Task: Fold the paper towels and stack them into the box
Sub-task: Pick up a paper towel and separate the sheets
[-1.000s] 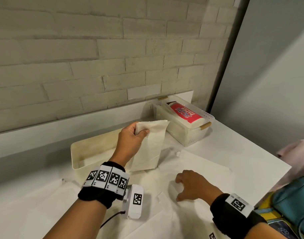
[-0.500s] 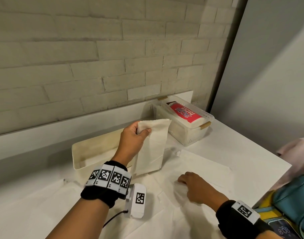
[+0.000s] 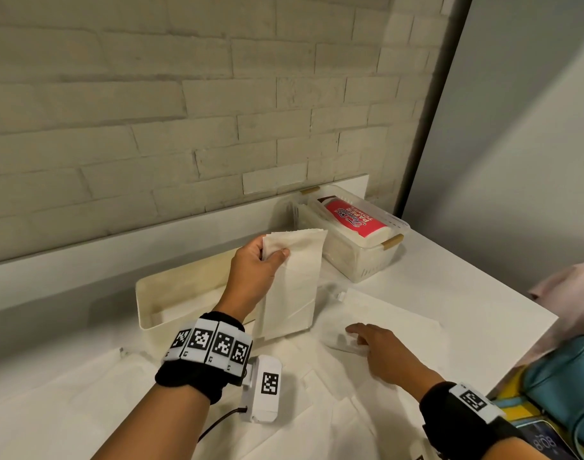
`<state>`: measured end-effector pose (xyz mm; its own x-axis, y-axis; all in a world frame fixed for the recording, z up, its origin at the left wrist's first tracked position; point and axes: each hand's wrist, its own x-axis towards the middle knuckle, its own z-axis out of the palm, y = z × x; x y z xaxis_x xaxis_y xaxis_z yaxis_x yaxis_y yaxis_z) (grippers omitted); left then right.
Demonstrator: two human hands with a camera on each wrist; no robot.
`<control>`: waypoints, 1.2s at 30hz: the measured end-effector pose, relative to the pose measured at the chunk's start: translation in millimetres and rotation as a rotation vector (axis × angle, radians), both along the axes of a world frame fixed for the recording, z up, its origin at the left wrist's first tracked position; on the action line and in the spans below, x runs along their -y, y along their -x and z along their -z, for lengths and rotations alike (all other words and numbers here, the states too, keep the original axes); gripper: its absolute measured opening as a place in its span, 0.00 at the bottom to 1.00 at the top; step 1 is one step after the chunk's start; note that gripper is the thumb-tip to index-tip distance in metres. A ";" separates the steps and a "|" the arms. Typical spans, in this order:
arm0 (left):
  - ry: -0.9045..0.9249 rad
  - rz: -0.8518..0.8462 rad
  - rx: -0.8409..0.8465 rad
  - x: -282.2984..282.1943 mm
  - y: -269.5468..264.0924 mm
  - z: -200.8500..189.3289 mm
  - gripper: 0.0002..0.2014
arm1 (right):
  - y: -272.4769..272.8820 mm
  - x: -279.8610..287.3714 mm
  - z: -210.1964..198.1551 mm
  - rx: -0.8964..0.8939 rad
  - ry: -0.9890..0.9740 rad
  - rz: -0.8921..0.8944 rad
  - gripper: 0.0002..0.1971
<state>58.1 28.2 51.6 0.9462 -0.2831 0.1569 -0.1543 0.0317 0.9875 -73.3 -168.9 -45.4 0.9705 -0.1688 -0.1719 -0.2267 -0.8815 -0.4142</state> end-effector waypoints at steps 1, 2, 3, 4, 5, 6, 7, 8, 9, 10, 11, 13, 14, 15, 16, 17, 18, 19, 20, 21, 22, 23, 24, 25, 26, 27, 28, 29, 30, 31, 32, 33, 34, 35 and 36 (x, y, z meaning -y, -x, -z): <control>0.009 -0.001 -0.004 0.1 -0.6 0.2 0.09 | 0.0 -0.5 -0.7 0.003 0.003 0.001 0.33; 0.015 -0.003 -0.009 0.1 -1.0 0.2 0.08 | -0.4 -0.3 -1.0 0.010 0.002 0.010 0.34; 0.020 -0.005 -0.014 -0.1 -1.7 -0.1 0.08 | -1.6 0.3 -2.3 0.026 -0.004 0.028 0.34; 0.023 -0.008 -0.022 -0.5 -2.7 0.0 0.08 | -2.9 1.2 -4.2 0.050 -0.012 0.049 0.33; 0.026 -0.011 -0.028 -0.9 -3.7 0.0 0.08 | -4.2 2.4 -6.4 0.082 -0.011 0.067 0.30; 0.030 -0.014 -0.030 -1.6 -4.5 -0.7 0.08 | -6.5 3.3 -10.4 0.110 0.001 0.071 0.26; 0.032 -0.017 -0.030 -1.9 -5.1 -1.4 0.08 | -8.3 4.3 -15.0 0.132 0.017 0.062 0.22; 0.033 -0.022 -0.030 -2.4 -6.2 -2.1 0.08 | -10.4 4.5 -21.9 0.157 0.024 0.047 0.19; 0.031 -0.028 -0.029 -2.6 -7.1 -2.5 0.08 | -12.0 4.0 -31.0 0.182 0.026 0.028 0.17; 0.032 -0.035 -0.031 -2.9 -7.7 -3.3 0.08 | -13.4 2.8 -42.6 0.207 0.026 0.008 0.15; 0.037 -0.042 -0.032 -3.2 -8.3 -5.0 0.08 | -15.2 0.7 -56.9 0.235 0.029 -0.018 0.14; 0.052 -0.056 -0.039 -3.8 -9.1 -8.2 0.08 | -18.9 -5.8 -89.4 0.267 0.056 -0.099 0.11; 0.058 -0.062 -0.043 -4.0 -9.5 -9.8 0.08 | -20.7 -10.0 -107.0 0.260 0.071 -0.145 0.11; 0.064 -0.065 -0.046 -4.1 -9.7 -11.3 0.08 | -21.9 -14.9 -124.7 0.244 0.086 -0.189 0.11; 0.068 -0.067 -0.045 -4.3 -9.4 -13.2 0.08 | -23.2 -20.6 -142.5 0.229 0.101 -0.229 0.11; 0.066 -0.068 -0.045 -3.5 -8.8 -14.5 0.06 | -23.3 -25.7 -158.4 0.213 0.115 -0.263 0.11; 0.064 -0.066 -0.044 -3.0 -8.3 -16.0 0.05 | -23.9 -31.1 -172.9 0.201 0.132 -0.293 0.11; 0.059 -0.059 -0.044 -1.4 -7.4 -16.4 0.05 | -24.8 -35.4 -184.4 0.190 0.144 -0.313 0.11; 0.054 -0.048 -0.043 -0.1 -6.0 -16.9 0.05 | -26.5 -39.2 -193.5 0.186 0.147 -0.331 0.11; 0.048 -0.032 -0.040 1.4 -4.4 -17.7 0.04 | -29.4 -43.0 -200.8 0.185 0.147 -0.342 0.11; 0.043 -0.011 -0.040 3.0 -2.4 -17.7 0.04 | -32.8 -46.5 -205.2 0.187 0.143 -0.347 0.10; 0.045 0.012 -0.042 4.1 -0.7 -18.4 0.05 | -37.0 -49.8 -208.4 0.193 0.144 -0.345 0.10; 0.051 0.038 -0.046 5.5 1.6 -19.0 0.06 | -41.6 -52.6 -209.7 0.201 0.155 -0.338 0.10; 0.064 0.063 -0.049 6.4 4.2 -20.0 0.06 | -46.2 -54.7 -209.8 0.214 0.169 -0.329 0.09; 0.078 0.086 -0.051 7.2 6.3 -20.9 0.07 | -50.9 -56.3 -209.4 0.228 0.175 -0.317 0.09; 0.089 0.104 -0.055 7.6 8.2 -21.2 0.07 | -54.4 -56.6 -207.9 0.239 0.163 -0.297 0.09; 0.097 0.118 -0.063 7.6 9.8 -21.9 0.07 | -57.7 -57.0 -206.3 0.251 0.138 -0.275 0.09; 0.105 0.132 -0.074 7.4 11.2 -22.2 0.07 | -60.3 -57.0 -204.3 0.264 0.112 -0.255 0.09; 0.116 0.147 -0.085 6.9 12.1 -22.2 0.08 | -62.7 -57.0 -202.2 0.279 0.093 -0.241 0.09; 0.130 0.161 -0.090 6.3 12.5 -21.9 0.08 | -65.2 -57.2 -200.4 0.294 0.083 -0.234 0.09; 0.140 0.172 -0.091 5.8 12.5 -21.7 0.09 | -67.3 -57.0 -199.0 0.307 0.079 -0.225 0.08; 0.152 0.178 -0.093 5.2 12.5 -21.8 0.09 | -69.1 -57.2 -198.1 0.317 0.077 -0.213 0.08; 0.163 0.187 -0.096 5.1 13.0 -22.6 0.10 | -70.9 -57.1 -197.6 0.323 0.075 -0.196 0.08; 0.173 0.200 -0.100 4.7 13.6 -23.4 0.10 | -72.3 -56.9 -197.3 0.329 0.071 -0.182 0.07; 0.178 0.207 -0.106 4.7 13.8 -24.2 0.11 | -73.5 -56.9 -197.3 0.333 0.069 -0.172 0.07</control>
<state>44.3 23.4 75.7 0.8850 -0.4485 0.1249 -0.0230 0.2258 0.9739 0.2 -111.9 151.9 0.9864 0.0010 0.1641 0.0639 -0.9235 -0.3783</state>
